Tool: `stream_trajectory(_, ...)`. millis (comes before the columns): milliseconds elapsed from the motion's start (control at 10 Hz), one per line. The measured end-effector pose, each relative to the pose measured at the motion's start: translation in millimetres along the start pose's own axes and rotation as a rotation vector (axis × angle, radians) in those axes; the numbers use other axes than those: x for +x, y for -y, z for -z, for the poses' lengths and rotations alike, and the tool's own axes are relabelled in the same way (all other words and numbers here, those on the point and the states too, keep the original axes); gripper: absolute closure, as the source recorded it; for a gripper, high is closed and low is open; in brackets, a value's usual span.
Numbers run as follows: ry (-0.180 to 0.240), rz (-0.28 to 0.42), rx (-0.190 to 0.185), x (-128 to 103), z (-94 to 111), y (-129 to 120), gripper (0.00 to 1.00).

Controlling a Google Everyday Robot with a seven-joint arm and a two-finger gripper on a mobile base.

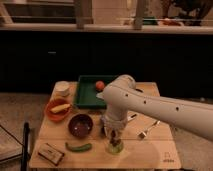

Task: Place grapes in plastic cup

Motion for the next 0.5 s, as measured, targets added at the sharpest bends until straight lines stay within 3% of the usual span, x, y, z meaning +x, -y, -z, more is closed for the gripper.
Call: stream_trajectory(500,0.017,0.015,-0.021,-8.1,-5.1,-3.6,0.90)
